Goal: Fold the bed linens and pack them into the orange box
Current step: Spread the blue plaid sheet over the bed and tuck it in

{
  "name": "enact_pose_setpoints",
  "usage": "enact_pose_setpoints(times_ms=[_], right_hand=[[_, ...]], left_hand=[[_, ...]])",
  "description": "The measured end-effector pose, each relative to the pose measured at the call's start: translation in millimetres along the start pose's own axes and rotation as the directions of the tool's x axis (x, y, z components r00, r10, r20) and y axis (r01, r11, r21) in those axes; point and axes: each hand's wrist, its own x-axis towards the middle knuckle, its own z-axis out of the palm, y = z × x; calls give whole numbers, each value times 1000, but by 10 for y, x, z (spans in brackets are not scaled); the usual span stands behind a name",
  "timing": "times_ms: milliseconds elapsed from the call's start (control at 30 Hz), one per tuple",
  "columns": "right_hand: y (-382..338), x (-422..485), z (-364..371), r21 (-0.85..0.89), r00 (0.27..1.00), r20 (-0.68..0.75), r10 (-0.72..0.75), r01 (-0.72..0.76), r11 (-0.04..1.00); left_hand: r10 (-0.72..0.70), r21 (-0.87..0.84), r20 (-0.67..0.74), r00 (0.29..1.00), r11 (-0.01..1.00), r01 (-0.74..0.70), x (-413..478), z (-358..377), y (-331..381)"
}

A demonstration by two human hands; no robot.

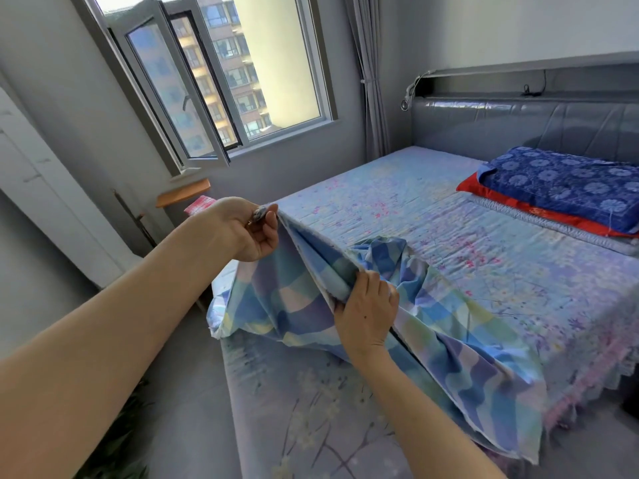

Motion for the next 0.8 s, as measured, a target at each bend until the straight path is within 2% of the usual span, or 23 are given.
enact_pose_setpoints(times_ms=[100, 167, 400, 533, 700, 800], right_hand=[[206, -27, 1, 58, 988, -140, -65, 73, 996], [375, -104, -46, 115, 980, -169, -104, 124, 986], [907, -249, 3, 372, 993, -15, -119, 116, 921], [1088, -311, -104, 471, 980, -20, -200, 185, 862], [1032, -375, -128, 545, 977, 0, -215, 180, 819], [913, -421, -133, 495, 943, -79, -322, 318, 809]], left_hand=[[7, -35, -19, 1000, 999, -8, -26, -22, 3], [2, -52, -27, 1000, 999, -3, -43, -51, -1], [-19, -61, -42, 999, 998, 17, -119, -146, -17], [-28, -61, -35, 999, 998, 26, -162, -202, -24], [-46, -84, -28, 999, 996, 44, -189, -251, -2], [-24, -87, -39, 999, 996, 21, -250, -243, 38]])
